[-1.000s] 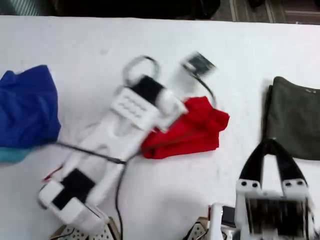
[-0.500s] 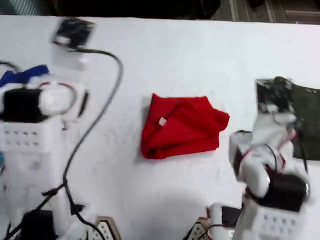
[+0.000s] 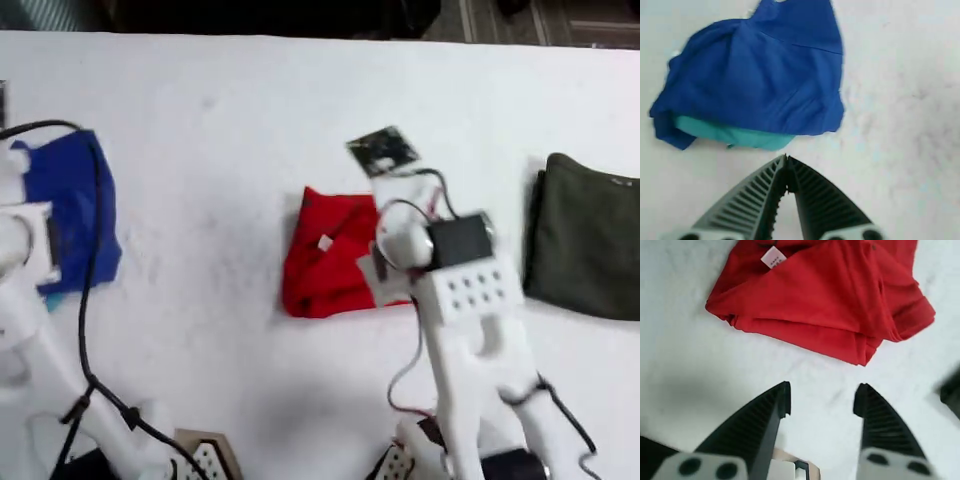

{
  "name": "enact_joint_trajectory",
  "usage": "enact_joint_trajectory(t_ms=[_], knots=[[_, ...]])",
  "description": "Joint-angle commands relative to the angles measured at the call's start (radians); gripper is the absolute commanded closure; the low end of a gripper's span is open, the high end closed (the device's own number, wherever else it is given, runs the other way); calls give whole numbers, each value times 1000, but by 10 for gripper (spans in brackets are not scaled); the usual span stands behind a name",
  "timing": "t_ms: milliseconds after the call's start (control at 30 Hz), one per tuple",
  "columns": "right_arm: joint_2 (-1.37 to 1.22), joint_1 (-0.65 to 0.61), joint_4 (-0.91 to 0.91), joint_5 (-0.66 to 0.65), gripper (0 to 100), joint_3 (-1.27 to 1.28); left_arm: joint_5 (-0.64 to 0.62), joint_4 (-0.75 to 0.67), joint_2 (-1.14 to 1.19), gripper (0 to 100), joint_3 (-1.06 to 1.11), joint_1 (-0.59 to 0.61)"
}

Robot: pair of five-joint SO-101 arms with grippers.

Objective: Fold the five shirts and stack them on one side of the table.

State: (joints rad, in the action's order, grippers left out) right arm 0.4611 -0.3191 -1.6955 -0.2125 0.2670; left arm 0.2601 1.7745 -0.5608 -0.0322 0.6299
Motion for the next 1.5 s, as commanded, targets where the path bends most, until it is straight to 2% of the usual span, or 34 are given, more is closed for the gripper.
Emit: enact_joint_trajectory(t_ms=[0, 167, 300, 633, 867, 1100, 1467], knots=[[-120, -42, 44, 0, 758, -103, 66, -2, -53, 976, -3, 82], [-289, -42, 90, 0, 807, -270, 81, -2, -77, 976, -3, 173], [-400, -42, 105, -2, 809, -390, 81, -2, -70, 976, -2, 219], [-719, -8, 216, -2, 810, -572, 83, -86, -76, 976, 161, 223], [-874, 50, 216, -2, 810, -766, 83, -97, -71, 976, 190, 223], [-970, 54, 170, -58, 811, -796, 83, -147, -70, 976, 195, 220], [-1013, 54, 105, -58, 817, -793, 83, -147, -70, 976, 195, 220]])
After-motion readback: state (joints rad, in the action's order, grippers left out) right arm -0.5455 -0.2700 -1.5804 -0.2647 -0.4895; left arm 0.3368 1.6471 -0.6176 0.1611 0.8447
